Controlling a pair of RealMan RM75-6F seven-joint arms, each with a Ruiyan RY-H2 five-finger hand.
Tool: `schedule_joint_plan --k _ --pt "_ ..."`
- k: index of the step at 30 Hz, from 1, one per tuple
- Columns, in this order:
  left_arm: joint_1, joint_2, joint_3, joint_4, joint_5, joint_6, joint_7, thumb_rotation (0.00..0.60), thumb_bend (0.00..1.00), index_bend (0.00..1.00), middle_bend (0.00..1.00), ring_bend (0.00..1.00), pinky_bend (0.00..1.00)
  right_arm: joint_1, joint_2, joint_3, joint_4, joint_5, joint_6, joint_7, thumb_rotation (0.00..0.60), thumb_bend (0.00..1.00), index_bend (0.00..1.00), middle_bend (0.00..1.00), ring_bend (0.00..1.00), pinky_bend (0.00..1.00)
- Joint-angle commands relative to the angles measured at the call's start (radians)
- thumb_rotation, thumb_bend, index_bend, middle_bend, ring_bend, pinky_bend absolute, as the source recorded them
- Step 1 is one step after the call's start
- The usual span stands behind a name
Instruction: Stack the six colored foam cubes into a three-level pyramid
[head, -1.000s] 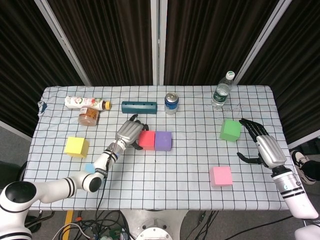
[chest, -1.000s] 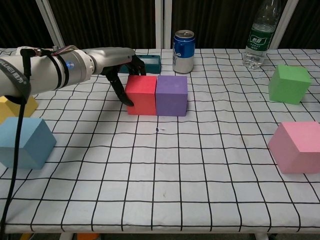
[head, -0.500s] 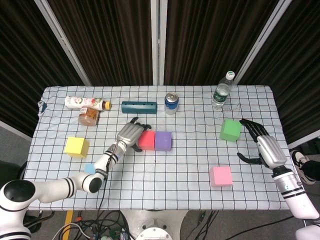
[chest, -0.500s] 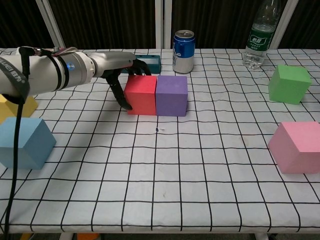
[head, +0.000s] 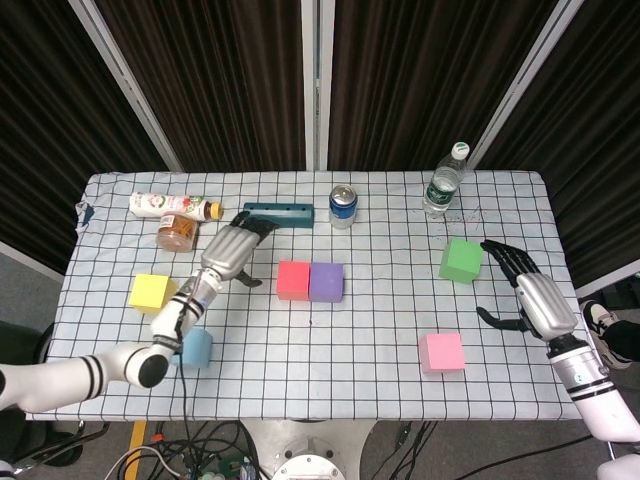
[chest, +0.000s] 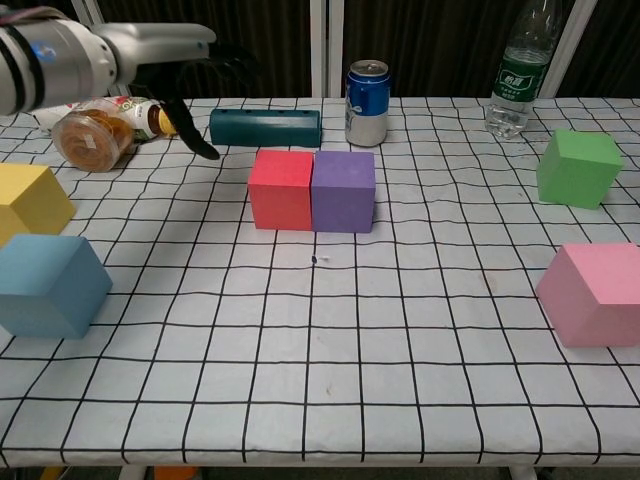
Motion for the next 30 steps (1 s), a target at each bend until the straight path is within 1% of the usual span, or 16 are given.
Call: schedule_joint_plan --k 1,4,8,12,16,21,26,30 --pt "0.071 0.111 0.033 -0.052 0.04 0.03 -0.043 0.6 0.0 0.14 0.14 0.11 0.05 -0.006 0.01 0.001 -0.008 -0.007 0.012 0.001 0.6 0.22 0.0 0.05 0.0 0.0" --pt "0.128 0.176 0.073 -0.048 0.066 0.036 -0.085 0.6 0.0 0.14 0.15 0.11 0.05 -0.013 0.023 0.001 -0.017 -0.011 0.027 -0.012 0.6 0.22 0.0 0.05 0.0 0.0" --pt "0.182 0.24 0.115 -0.044 0.097 0.016 -0.144 0.6 0.0 0.14 0.15 0.11 0.05 -0.022 0.035 -0.004 -0.036 -0.013 0.035 -0.034 0.6 0.22 0.0 0.05 0.0 0.0" --pt "0.24 0.277 0.156 -0.059 0.167 0.037 -0.198 0.6 0.0 0.14 0.15 0.11 0.05 -0.033 0.043 -0.009 -0.05 -0.01 0.044 -0.052 0.6 0.22 0.0 0.05 0.0 0.0" --pt "0.29 0.275 0.192 -0.04 0.245 0.09 -0.221 0.6 0.0 0.14 0.15 0.11 0.05 -0.039 0.049 -0.012 -0.068 -0.007 0.049 -0.078 0.6 0.22 0.0 0.05 0.0 0.0" --pt "0.322 0.269 0.226 -0.019 0.294 0.091 -0.238 0.6 0.0 0.14 0.15 0.1 0.05 -0.044 0.044 -0.012 -0.084 -0.009 0.057 -0.096 0.6 0.22 0.0 0.05 0.0 0.0" --pt "0.339 0.246 0.234 0.014 0.299 0.081 -0.247 0.6 0.0 0.14 0.15 0.1 0.05 -0.044 0.037 -0.012 -0.086 -0.005 0.054 -0.105 0.6 0.22 0.0 0.05 0.0 0.0" --pt "0.342 0.204 0.219 0.066 0.298 0.071 -0.283 0.6 0.0 0.17 0.15 0.1 0.05 -0.043 0.033 -0.011 -0.084 -0.007 0.054 -0.104 0.6 0.22 0.0 0.05 0.0 0.0"
